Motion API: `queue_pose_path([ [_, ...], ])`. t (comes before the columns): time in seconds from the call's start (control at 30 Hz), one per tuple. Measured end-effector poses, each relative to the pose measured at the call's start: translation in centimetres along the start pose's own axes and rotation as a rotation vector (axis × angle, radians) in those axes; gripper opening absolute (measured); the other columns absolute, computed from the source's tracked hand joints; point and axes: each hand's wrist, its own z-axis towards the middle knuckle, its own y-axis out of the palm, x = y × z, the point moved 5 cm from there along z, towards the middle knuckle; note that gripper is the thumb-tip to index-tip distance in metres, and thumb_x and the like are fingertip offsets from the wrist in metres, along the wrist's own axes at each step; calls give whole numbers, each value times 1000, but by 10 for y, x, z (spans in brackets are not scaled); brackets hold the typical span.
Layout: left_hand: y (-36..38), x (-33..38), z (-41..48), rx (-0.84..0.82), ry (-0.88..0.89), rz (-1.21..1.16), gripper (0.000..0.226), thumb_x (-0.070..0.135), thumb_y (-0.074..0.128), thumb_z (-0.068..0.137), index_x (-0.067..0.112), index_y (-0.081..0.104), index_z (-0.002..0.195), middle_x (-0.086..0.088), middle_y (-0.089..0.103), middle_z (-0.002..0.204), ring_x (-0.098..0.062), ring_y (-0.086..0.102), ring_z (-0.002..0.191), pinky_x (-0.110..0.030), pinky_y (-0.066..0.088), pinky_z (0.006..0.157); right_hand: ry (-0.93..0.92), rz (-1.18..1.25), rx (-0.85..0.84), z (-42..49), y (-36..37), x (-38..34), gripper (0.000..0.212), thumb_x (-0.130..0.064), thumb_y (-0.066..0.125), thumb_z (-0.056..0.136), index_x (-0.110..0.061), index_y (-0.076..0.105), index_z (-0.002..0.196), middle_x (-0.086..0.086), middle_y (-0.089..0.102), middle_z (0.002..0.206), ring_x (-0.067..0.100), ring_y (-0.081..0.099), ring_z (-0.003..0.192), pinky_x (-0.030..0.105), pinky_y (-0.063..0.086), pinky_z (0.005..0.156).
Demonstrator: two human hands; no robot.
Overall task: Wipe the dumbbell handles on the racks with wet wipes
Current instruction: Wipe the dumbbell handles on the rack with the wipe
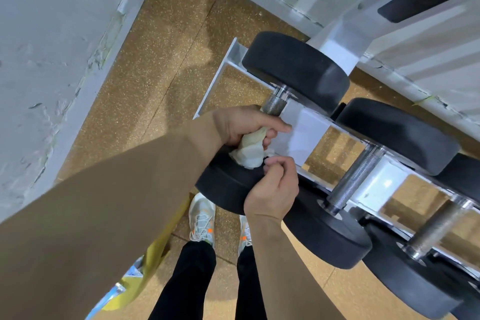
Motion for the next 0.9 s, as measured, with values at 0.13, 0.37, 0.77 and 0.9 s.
queue_pose_path([
  [0.13, 7, 6, -7, 669, 122, 130, 31, 27, 83, 80, 10, 61, 66, -3, 58, 57, -23, 52, 53, -19, 40, 51, 19, -6, -8, -1, 0, -3, 21, -25, 38, 82, -20, 56, 74, 1, 62, 78, 14, 55, 77, 26, 38, 67],
  [0.37, 16, 11, -21, 679, 147, 244, 57, 33, 87, 76, 15, 48, 114, 5, 58, 89, -17, 63, 85, -25, 48, 69, 45, -26, -11, 0, 0, -4, 23, -25, 37, 80, -17, 57, 74, 1, 62, 78, 18, 54, 78, 30, 40, 69],
  [0.77, -7, -9, -15, 386, 106, 394, 23, 28, 89, 74, 16, 69, 79, 3, 72, 70, -12, 68, 68, -19, 51, 53, -2, -12, -10, -1, -1, -5, 23, -27, 37, 81, -19, 58, 74, 0, 62, 76, 16, 56, 78, 26, 41, 69],
  [0.9, -5, -5, -6, 46, 83, 104, 15, 22, 79, 82, 10, 70, 86, -4, 74, 76, -20, 70, 72, -28, 56, 66, 7, -2, -5, -1, -1, -3, 23, -26, 38, 82, -20, 58, 75, -1, 63, 77, 15, 59, 81, 21, 41, 69],
])
